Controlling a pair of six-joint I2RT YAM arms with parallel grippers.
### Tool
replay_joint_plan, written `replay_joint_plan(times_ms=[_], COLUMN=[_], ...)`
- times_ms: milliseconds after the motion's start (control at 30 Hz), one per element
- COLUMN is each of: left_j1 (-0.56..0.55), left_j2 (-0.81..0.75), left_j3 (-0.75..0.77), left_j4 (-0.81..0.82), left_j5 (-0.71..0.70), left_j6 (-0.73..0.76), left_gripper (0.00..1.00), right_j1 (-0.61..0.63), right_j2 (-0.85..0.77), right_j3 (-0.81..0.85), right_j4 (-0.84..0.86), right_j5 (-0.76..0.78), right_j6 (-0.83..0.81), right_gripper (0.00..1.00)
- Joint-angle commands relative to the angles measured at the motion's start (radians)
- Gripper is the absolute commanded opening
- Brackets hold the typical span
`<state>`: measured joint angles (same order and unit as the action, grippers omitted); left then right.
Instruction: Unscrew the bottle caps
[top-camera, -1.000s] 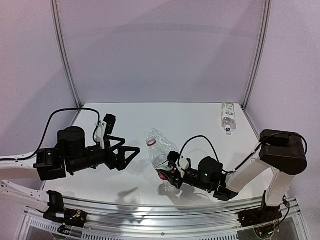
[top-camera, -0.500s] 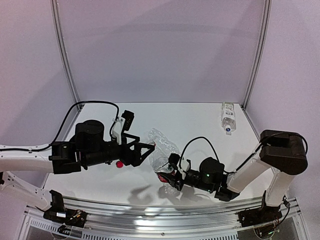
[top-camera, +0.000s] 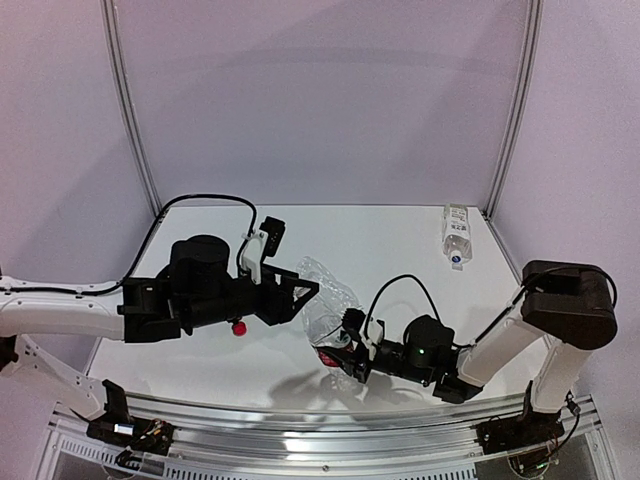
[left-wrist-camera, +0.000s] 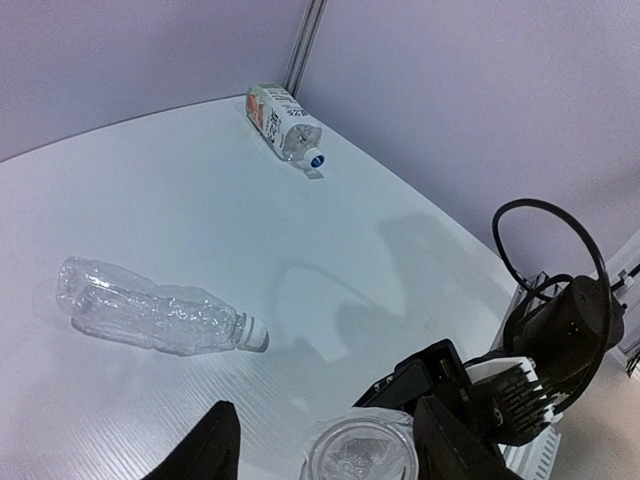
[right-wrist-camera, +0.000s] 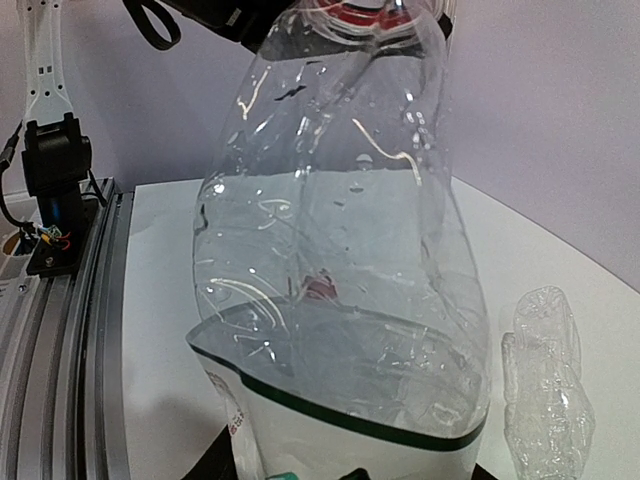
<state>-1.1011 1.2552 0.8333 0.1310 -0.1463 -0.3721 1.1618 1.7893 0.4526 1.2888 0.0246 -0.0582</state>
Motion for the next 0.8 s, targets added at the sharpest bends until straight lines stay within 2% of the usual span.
replay_joint_plan(times_ms=[0,167,767], left_j1=[-0.002,0.0,0.001], left_j2=[0.022,0.042,0.091], left_j3=[0.028,0.031,0.042], left_j4=[0.02,0.027,0.053], left_j5=[-0.021,-0.018,-0.011], left_j6=[-0.006,-0.011,-0.034], left_gripper=[0.53,0.44,0.53], right_j1=[-0.006,-0.004,-0.004], right_j2=[-0.027,-0.027,-0.031], right_j3=[-0.018,-0.019,-0.029], right_j4=[0.045,0.051,0.063], right_j5=[-0.019,-0.019,-0.01], right_j6=[-0.003,-0.003,-0.006], right_gripper=[0.45,0.45,0.45])
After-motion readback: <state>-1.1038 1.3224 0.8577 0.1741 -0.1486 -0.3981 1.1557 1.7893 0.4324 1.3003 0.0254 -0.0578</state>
